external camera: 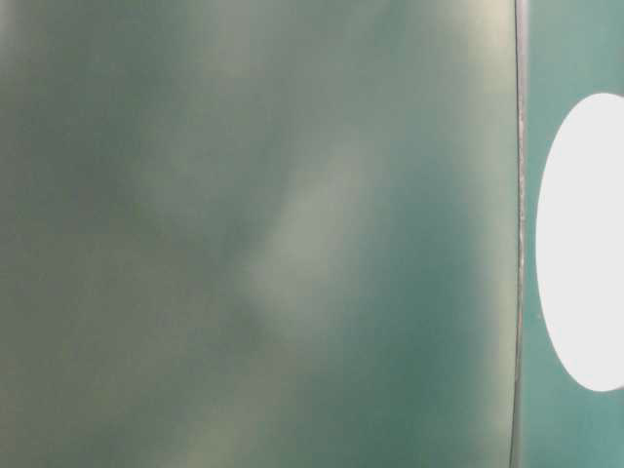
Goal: Grip the spoon and scoop the red block from the bowl with right arm.
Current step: 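Lift the pink spoon from the spoon rest toward the white bowl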
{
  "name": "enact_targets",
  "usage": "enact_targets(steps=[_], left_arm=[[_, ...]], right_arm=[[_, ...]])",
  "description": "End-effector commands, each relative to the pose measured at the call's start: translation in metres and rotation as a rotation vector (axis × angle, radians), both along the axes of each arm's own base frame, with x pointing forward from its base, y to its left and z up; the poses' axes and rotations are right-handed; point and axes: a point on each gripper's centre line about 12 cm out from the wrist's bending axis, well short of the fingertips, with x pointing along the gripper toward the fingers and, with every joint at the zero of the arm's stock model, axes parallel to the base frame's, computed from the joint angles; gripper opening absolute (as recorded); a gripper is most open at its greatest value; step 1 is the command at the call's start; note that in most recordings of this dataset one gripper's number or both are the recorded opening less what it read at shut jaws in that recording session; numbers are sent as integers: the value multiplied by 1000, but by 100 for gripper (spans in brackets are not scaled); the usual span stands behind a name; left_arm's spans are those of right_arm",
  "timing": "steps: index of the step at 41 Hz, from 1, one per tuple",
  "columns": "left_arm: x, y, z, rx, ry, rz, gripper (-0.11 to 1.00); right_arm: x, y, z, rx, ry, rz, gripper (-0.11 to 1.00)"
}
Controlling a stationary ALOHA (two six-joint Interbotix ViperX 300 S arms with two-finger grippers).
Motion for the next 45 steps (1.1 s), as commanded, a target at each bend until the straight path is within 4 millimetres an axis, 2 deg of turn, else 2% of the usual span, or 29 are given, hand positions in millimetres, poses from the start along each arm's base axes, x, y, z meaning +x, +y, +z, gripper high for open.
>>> enact_targets(steps=[1,14,23,34,45], left_arm=[[2,1,6,3,-14,2,0],[2,0,6,3,-11,1,0],[2,1,6,2,-11,3,0],[2,1,7,0,-14,3,0],[2,1,6,0,-6,3,0]], right_arm=[[4,3,5,9,-23,5,25],[8,1,25,47,-98,-7,24],[14,-12,46,77,-110,-52,24],[28,-31,87,17,-76,-30,24],[35,-64,141,20,-28,-50,24]])
